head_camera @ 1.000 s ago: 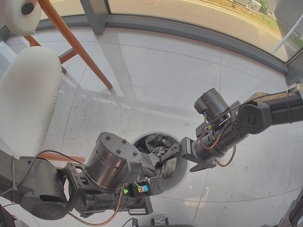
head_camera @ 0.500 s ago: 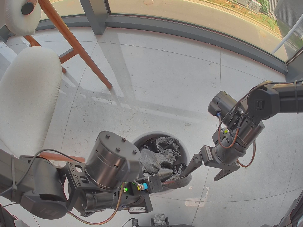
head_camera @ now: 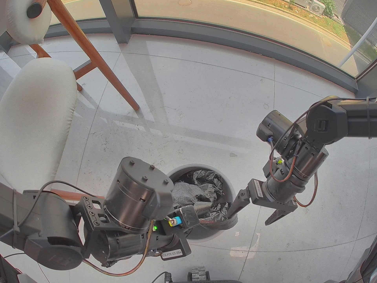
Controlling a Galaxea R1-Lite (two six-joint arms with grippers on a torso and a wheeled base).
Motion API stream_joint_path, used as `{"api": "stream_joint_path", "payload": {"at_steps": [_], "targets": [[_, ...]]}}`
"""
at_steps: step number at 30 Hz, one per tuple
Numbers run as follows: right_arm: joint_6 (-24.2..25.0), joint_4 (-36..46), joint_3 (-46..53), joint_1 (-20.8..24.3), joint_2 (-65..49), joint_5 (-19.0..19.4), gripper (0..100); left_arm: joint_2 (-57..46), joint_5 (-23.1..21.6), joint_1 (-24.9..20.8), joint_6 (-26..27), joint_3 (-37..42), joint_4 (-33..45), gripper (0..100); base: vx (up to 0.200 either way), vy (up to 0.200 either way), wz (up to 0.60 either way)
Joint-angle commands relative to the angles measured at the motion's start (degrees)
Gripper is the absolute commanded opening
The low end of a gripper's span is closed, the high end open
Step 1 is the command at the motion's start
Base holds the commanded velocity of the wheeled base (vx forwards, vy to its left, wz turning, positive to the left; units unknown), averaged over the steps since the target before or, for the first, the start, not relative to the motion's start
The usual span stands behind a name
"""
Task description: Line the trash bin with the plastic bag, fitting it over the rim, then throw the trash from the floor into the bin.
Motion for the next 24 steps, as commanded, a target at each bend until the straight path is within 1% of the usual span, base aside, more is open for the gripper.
{"api": "stream_joint_path", "payload": {"at_steps": [1,5,9,13,17,19,24], "targets": [[3.59,0.09,-5.18,2.49,4.40,0.04,100,-0.11,0.12,-0.05,-0.05,-0.09,-0.01,0,0.000,0.000,0.00],[6.92,0.96,-7.64,4.34,5.54,0.12,100,-0.20,0.21,-0.05,-0.05,-0.09,-0.01,0,0.000,0.000,0.00],[7.01,1.49,-6.32,3.90,5.01,0.21,100,-0.38,0.21,0.04,-0.05,0.17,-0.01,0,0.000,0.000,0.00],[6.31,4.83,-3.07,2.49,5.01,-0.14,100,-0.47,0.30,0.48,-0.14,0.09,-0.01,0,0.000,0.000,0.00],[6.13,4.39,-0.08,1.97,5.10,-0.32,100,-0.55,0.30,0.65,-0.49,0.00,-0.01,0,0.000,0.000,0.00],[6.13,4.13,-0.70,1.00,5.54,-0.14,100,-0.55,0.38,0.83,-0.49,0.00,-0.01,0,0.000,0.000,0.00],[6.75,3.51,-3.69,0.65,7.82,-0.05,100,-0.47,1.09,0.83,-1.46,-0.27,-0.01,0,0.000,0.000,0.00]]}}
